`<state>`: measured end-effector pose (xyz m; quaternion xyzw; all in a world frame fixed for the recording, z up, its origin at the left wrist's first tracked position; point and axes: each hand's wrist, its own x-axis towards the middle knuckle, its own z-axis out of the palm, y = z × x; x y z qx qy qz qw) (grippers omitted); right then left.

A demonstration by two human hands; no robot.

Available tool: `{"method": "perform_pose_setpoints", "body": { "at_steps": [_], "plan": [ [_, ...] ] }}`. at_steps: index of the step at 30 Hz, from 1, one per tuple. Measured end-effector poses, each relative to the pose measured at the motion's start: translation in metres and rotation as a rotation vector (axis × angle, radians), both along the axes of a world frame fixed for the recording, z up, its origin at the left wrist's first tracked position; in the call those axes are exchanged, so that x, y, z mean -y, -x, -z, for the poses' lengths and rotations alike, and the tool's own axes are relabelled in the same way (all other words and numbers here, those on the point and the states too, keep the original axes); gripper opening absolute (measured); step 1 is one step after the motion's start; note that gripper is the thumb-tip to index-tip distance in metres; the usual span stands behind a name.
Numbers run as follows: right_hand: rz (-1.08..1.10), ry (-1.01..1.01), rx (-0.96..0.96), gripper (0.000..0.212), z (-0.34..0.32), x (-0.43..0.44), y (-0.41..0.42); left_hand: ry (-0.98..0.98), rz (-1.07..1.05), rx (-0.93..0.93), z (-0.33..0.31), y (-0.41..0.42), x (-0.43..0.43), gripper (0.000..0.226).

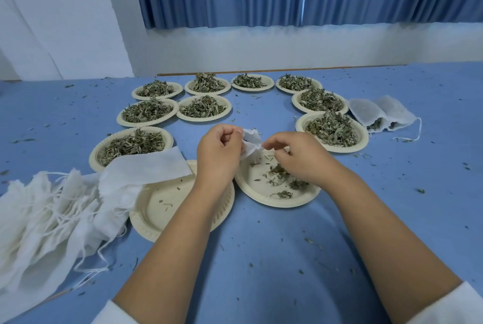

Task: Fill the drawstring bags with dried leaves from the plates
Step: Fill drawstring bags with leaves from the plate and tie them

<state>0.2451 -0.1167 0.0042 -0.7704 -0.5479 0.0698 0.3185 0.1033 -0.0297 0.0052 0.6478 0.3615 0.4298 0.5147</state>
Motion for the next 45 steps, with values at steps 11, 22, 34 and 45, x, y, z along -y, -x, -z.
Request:
{"method": "perform_pose_setpoints", "body": {
  "at_steps": [11,22,34,45],
  "plan": [
    [-0.130,0.319,0.000,0.050,-0.005,0.004,0.007,0.064,-0.020,0.037,-0.001,0.001,-0.004,0.014],
    [-0.010,0.380,0.040,0.044,-0.008,0.007,-0.001,0.052,-0.007,0.023,-0.001,0.002,-0.002,0.016],
    [-0.071,0.354,-0.157,0.035,-0.012,0.012,0.001,0.030,-0.025,0.003,0.000,0.002,-0.003,0.016],
    [-0.031,0.418,-0.143,0.029,-0.014,0.013,0.002,0.052,-0.003,0.016,-0.003,0.001,0.000,0.014]
  ]
}}
